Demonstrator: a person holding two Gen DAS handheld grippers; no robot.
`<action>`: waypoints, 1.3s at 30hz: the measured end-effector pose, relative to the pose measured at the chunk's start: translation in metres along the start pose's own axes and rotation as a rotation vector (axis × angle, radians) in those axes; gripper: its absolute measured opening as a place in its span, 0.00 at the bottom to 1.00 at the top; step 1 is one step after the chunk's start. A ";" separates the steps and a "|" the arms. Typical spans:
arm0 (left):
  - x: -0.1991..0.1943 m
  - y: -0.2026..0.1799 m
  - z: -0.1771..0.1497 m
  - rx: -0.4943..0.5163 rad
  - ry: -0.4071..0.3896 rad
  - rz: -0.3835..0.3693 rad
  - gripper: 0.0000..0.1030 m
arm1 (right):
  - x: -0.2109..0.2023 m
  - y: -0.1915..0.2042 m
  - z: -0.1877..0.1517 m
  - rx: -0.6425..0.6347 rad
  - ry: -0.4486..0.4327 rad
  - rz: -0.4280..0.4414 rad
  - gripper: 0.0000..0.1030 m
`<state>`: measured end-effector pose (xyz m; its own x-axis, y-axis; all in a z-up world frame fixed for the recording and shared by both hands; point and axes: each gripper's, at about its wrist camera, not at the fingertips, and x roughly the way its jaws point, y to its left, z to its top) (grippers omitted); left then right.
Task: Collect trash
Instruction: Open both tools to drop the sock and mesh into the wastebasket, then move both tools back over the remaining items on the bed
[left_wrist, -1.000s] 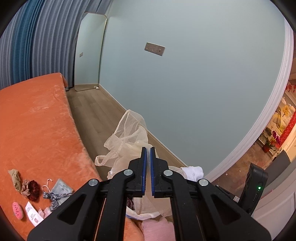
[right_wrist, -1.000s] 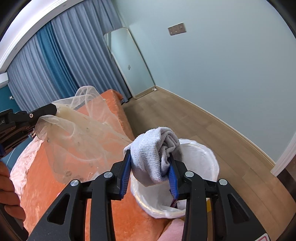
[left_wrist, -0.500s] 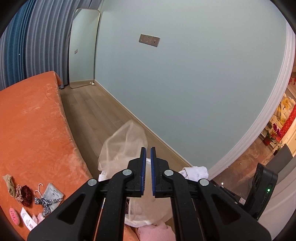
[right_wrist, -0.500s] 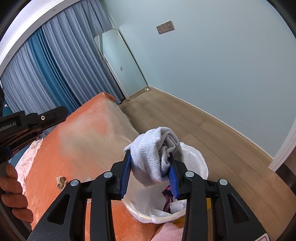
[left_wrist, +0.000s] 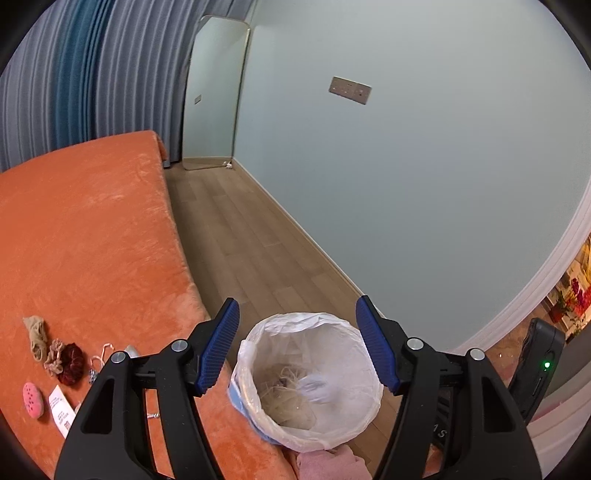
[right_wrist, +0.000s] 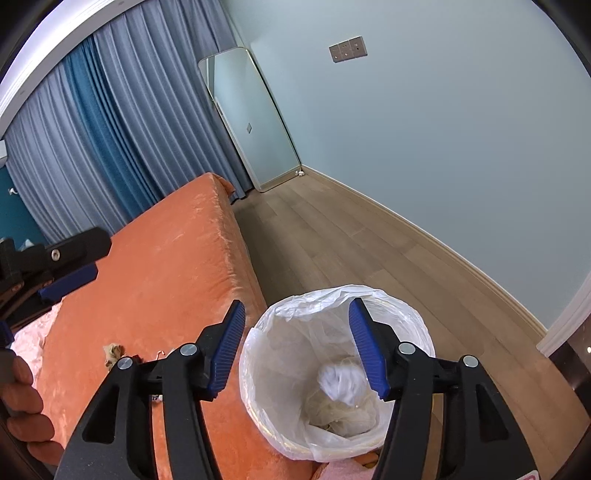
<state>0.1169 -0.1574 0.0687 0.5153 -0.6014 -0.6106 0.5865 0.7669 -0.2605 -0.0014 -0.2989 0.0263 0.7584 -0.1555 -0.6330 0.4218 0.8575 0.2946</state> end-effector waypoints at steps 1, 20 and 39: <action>-0.001 0.004 -0.001 -0.014 0.001 0.005 0.60 | 0.000 0.000 0.000 -0.001 0.002 0.000 0.55; -0.041 0.073 -0.027 -0.149 -0.010 0.088 0.60 | -0.009 0.043 -0.009 -0.074 0.041 0.054 0.57; -0.081 0.195 -0.086 -0.367 0.024 0.228 0.68 | 0.012 0.129 -0.051 -0.205 0.127 0.139 0.61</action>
<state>0.1354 0.0599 0.0027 0.5890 -0.4051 -0.6993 0.1961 0.9111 -0.3626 0.0368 -0.1653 0.0205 0.7284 0.0222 -0.6848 0.1988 0.9496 0.2423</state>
